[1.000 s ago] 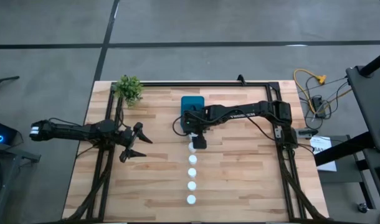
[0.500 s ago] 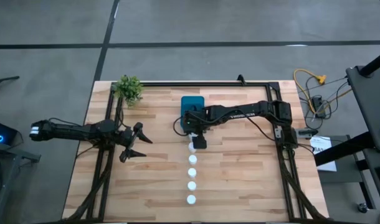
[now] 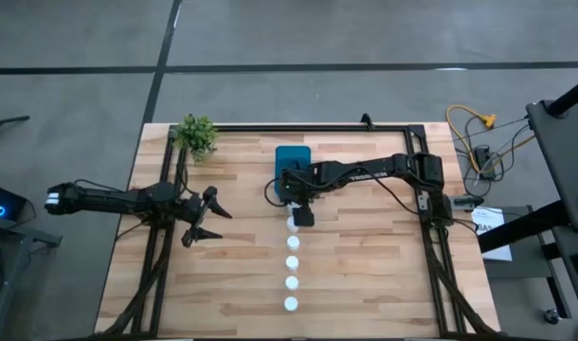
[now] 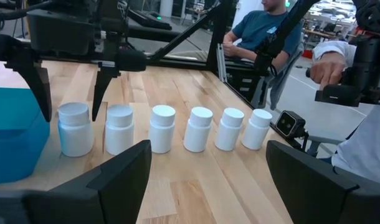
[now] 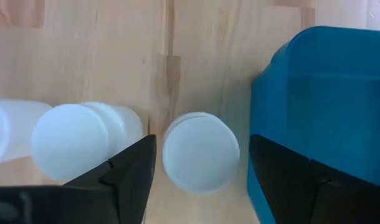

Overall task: Pick and place pill bottles into a basket
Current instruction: Put the white pill bottle into the blue bin

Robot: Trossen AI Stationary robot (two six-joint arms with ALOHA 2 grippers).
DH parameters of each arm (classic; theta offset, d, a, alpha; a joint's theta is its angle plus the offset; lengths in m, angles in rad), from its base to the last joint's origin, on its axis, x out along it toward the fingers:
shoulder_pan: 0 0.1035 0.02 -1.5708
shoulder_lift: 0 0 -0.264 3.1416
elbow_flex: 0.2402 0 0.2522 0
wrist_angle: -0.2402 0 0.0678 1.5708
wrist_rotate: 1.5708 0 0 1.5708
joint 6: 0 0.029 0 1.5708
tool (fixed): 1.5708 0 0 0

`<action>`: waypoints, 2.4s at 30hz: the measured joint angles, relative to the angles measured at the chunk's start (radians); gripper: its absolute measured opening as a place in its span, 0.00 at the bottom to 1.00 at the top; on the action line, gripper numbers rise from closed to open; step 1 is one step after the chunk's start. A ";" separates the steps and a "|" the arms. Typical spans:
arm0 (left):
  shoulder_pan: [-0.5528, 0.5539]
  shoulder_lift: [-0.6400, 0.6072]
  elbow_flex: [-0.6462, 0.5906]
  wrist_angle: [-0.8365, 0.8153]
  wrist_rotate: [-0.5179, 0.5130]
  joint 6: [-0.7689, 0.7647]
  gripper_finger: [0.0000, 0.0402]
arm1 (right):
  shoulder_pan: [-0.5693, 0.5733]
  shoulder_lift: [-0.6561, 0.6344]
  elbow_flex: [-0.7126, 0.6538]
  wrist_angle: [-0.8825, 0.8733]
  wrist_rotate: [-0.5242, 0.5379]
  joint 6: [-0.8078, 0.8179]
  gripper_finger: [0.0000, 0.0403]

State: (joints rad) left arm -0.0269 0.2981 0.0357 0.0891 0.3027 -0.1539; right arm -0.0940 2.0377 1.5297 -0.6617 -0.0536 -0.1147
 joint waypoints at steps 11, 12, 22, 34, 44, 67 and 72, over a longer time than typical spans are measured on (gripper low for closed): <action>0.000 0.001 0.000 0.000 0.000 0.000 0.75 | -0.001 0.000 -0.006 0.022 -0.007 0.006 0.60; 0.000 0.000 0.000 0.000 0.000 0.000 0.75 | -0.001 0.000 -0.006 0.022 -0.007 0.007 0.60; 0.000 0.000 0.000 0.000 0.000 0.000 0.75 | 0.000 0.000 -0.010 0.025 -0.031 0.017 0.58; 0.000 0.002 0.000 0.005 0.000 0.000 0.75 | 0.000 0.000 -0.026 0.027 -0.035 0.018 0.47; 0.000 0.002 0.000 0.008 0.000 0.000 0.75 | 0.000 -0.005 -0.032 0.028 -0.037 0.022 0.36; 0.000 0.000 0.000 0.007 0.000 -0.024 0.75 | 0.009 0.000 0.216 -0.195 -0.033 0.028 0.36; 0.000 0.000 0.000 0.007 0.001 -0.024 0.75 | 0.006 0.000 0.291 -0.250 -0.018 0.000 0.36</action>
State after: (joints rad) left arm -0.0267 0.2985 0.0357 0.0963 0.3035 -0.1776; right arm -0.0879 2.0377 1.8208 -0.9114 -0.0714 -0.1149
